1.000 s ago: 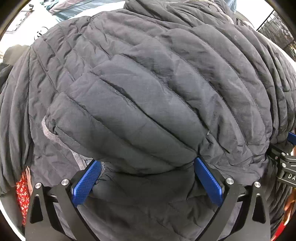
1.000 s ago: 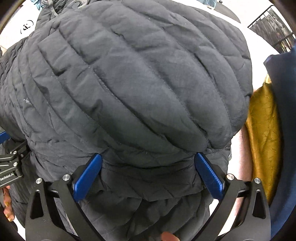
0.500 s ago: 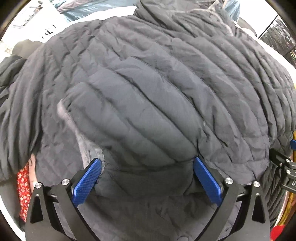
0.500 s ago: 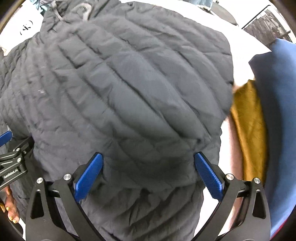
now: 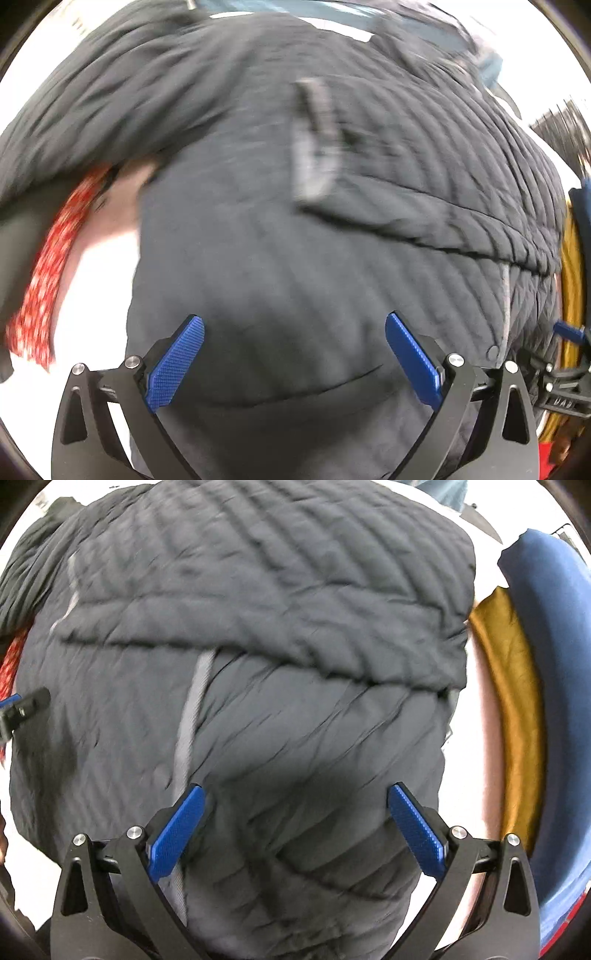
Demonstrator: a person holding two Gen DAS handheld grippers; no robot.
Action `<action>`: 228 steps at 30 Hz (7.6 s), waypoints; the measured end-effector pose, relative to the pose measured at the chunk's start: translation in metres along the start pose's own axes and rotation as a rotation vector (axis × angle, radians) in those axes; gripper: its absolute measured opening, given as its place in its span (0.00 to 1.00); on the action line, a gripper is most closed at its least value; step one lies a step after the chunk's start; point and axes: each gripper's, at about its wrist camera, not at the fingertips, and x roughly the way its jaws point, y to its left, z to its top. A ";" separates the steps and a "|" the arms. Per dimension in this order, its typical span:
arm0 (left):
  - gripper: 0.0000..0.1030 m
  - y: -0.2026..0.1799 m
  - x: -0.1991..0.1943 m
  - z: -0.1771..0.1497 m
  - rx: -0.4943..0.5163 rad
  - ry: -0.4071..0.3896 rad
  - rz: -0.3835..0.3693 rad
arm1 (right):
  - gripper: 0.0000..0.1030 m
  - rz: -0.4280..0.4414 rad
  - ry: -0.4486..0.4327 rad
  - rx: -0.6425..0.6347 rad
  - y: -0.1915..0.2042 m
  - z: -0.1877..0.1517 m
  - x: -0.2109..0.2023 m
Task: Fold large clothes
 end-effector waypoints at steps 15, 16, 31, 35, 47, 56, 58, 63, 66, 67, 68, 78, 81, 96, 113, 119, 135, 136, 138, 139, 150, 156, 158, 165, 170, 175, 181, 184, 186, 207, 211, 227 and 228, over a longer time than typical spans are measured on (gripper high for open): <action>0.94 0.179 -0.083 -0.009 -0.493 -0.230 -0.074 | 0.95 0.026 -0.041 -0.089 0.066 -0.014 -0.029; 0.94 0.189 -0.089 -0.006 -0.509 -0.244 -0.074 | 0.95 0.022 -0.049 -0.095 0.068 -0.015 -0.030; 0.87 0.345 -0.082 0.039 -0.973 -0.304 -0.276 | 0.95 -0.008 -0.069 -0.066 0.056 -0.020 -0.048; 0.69 0.353 -0.087 0.044 -0.995 -0.314 -0.261 | 0.95 -0.020 -0.070 -0.036 0.042 -0.025 -0.051; 0.08 0.232 -0.174 0.129 -0.516 -0.510 -0.179 | 0.95 -0.018 -0.070 0.044 -0.014 -0.022 -0.049; 0.08 0.014 -0.182 0.165 -0.001 -0.481 -0.377 | 0.95 -0.014 -0.072 0.097 -0.042 -0.023 -0.047; 0.08 -0.028 -0.162 0.159 0.075 -0.413 -0.412 | 0.95 -0.017 -0.068 0.124 -0.053 -0.029 -0.045; 0.56 -0.123 -0.079 0.134 0.219 -0.154 -0.401 | 0.95 -0.021 -0.043 0.175 -0.085 -0.036 -0.038; 0.80 -0.150 -0.054 0.112 0.245 -0.108 -0.388 | 0.95 -0.024 -0.034 0.189 -0.103 -0.042 -0.035; 0.81 -0.155 -0.050 0.106 0.259 -0.095 -0.379 | 0.95 -0.026 -0.035 0.193 -0.108 -0.045 -0.035; 0.85 -0.158 -0.046 0.103 0.274 -0.077 -0.365 | 0.95 -0.027 -0.036 0.199 -0.114 -0.046 -0.035; 0.92 -0.103 -0.053 0.090 0.291 -0.156 -0.164 | 0.95 -0.003 -0.091 0.187 -0.143 -0.001 -0.049; 0.92 -0.070 -0.049 0.102 0.245 -0.166 -0.053 | 0.95 0.007 -0.137 0.137 -0.135 0.028 -0.060; 0.95 -0.034 0.023 0.153 0.172 -0.023 0.118 | 0.95 -0.004 0.016 0.121 -0.098 0.127 0.020; 0.94 -0.022 0.005 0.138 0.142 -0.089 0.044 | 0.95 0.063 -0.059 0.159 -0.124 0.102 -0.014; 0.94 -0.001 -0.021 0.099 0.120 -0.098 -0.053 | 0.95 0.061 -0.096 0.089 -0.139 0.050 -0.028; 0.94 0.089 -0.041 0.015 0.021 -0.042 -0.022 | 0.95 0.164 -0.001 0.246 -0.214 -0.094 -0.013; 0.94 0.094 -0.041 0.013 0.025 -0.043 -0.020 | 0.95 0.177 0.001 0.260 -0.219 -0.104 -0.013; 0.94 0.107 -0.042 0.010 0.026 -0.035 -0.019 | 0.95 0.191 0.013 0.280 -0.238 -0.118 -0.009; 0.94 0.114 -0.040 0.007 0.022 -0.028 -0.013 | 0.95 0.194 0.016 0.287 -0.252 -0.123 -0.009; 0.94 0.190 -0.017 -0.037 -0.076 0.061 -0.136 | 0.95 0.343 0.040 0.434 -0.316 -0.212 0.025; 0.94 0.190 -0.004 -0.069 -0.032 0.111 -0.218 | 0.95 0.366 0.078 0.400 -0.323 -0.241 0.038; 0.94 0.185 -0.001 -0.077 -0.014 0.132 -0.274 | 0.95 0.378 0.085 0.368 -0.322 -0.237 0.033; 0.87 0.176 -0.002 -0.089 0.068 0.158 -0.326 | 0.95 0.396 0.047 0.291 -0.315 -0.252 0.008; 0.79 0.198 -0.008 -0.096 0.063 0.166 -0.375 | 0.95 0.400 0.055 0.359 -0.329 -0.272 0.010; 0.79 0.213 -0.011 -0.086 0.063 0.164 -0.389 | 0.95 0.435 0.084 0.386 -0.358 -0.283 0.007; 0.55 0.191 -0.005 -0.087 0.109 0.193 -0.408 | 0.79 0.475 0.119 0.259 -0.323 -0.286 0.012; 0.33 0.198 -0.006 -0.091 0.100 0.199 -0.409 | 0.48 0.461 0.113 0.249 -0.320 -0.290 0.011; 0.19 0.195 -0.008 -0.092 0.092 0.194 -0.416 | 0.26 0.511 0.112 0.261 -0.334 -0.295 0.011; 0.08 0.184 -0.052 -0.119 0.214 0.251 -0.454 | 0.11 0.632 0.124 0.166 -0.335 -0.315 -0.031; 0.08 0.168 -0.095 -0.059 0.254 0.068 -0.480 | 0.11 0.616 -0.026 0.132 -0.342 -0.259 -0.067; 0.09 0.136 -0.104 0.169 0.049 -0.153 -0.316 | 0.11 0.548 -0.309 0.346 -0.410 -0.011 -0.132; 0.10 0.134 -0.098 0.174 0.030 -0.133 -0.317 | 0.11 0.553 -0.293 0.372 -0.414 -0.008 -0.127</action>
